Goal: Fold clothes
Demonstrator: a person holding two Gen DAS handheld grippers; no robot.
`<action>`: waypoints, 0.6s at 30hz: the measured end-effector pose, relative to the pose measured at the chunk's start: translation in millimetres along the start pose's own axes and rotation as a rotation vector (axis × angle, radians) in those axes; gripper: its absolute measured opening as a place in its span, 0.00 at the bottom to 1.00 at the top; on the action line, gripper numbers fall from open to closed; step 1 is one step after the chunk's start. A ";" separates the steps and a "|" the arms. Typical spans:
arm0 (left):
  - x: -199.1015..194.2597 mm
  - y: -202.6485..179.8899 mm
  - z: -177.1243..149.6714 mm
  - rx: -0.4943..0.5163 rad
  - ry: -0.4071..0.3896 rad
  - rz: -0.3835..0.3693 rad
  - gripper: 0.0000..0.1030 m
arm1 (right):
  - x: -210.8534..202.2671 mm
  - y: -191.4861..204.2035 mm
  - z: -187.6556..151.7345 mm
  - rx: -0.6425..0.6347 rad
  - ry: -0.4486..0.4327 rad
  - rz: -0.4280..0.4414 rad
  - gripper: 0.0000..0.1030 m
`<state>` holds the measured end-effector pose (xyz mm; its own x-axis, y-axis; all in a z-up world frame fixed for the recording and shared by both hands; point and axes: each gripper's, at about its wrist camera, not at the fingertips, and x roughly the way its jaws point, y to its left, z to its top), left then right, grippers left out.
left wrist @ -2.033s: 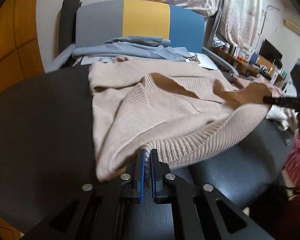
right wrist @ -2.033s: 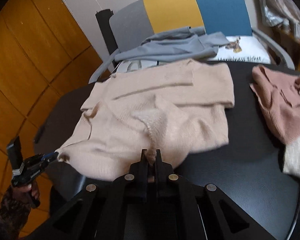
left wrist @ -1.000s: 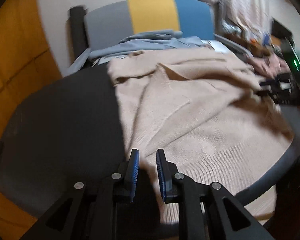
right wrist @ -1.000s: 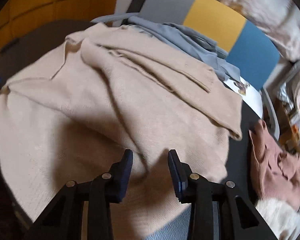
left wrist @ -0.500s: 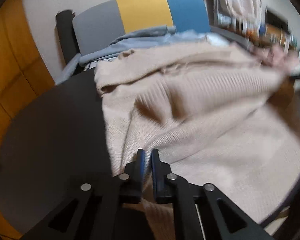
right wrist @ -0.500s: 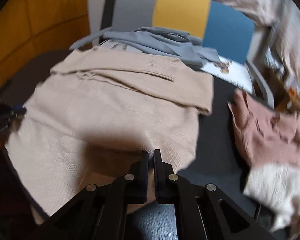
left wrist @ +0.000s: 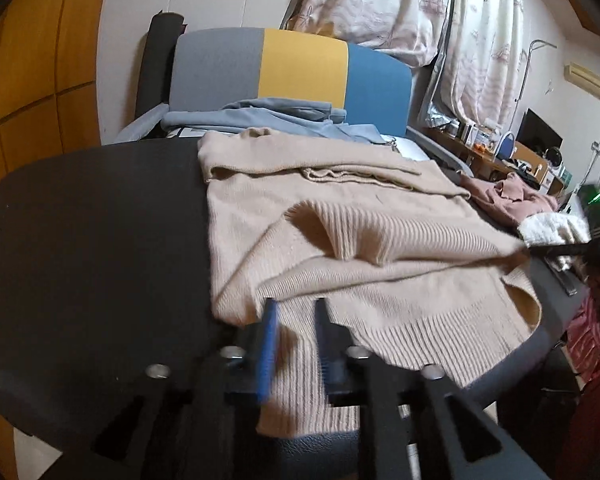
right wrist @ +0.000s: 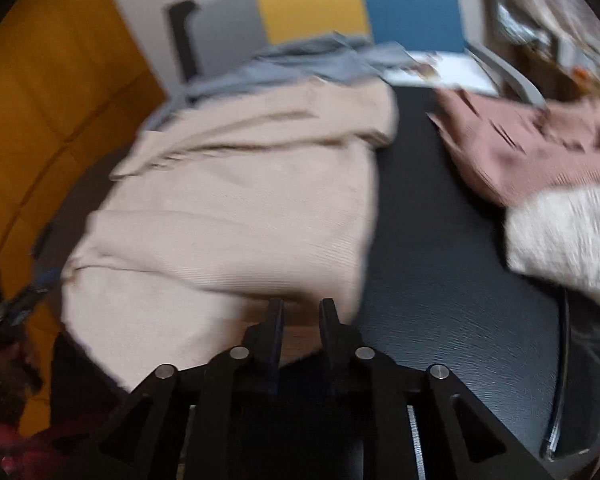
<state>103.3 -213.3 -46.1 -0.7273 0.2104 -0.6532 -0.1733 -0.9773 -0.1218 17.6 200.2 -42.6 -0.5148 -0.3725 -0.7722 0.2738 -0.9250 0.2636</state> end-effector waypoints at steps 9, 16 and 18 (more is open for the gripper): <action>42.4 -41.1 -6.2 0.188 0.122 0.122 0.20 | 54.9 88.0 -21.0 -0.384 0.180 -0.150 0.02; 31.4 -27.0 -16.7 0.129 0.097 0.089 0.21 | 18.2 45.5 -37.5 -0.314 0.207 -0.182 0.01; 29.9 -29.0 -17.5 0.147 0.088 0.099 0.20 | 7.5 36.2 -38.9 -0.293 0.193 -0.182 0.01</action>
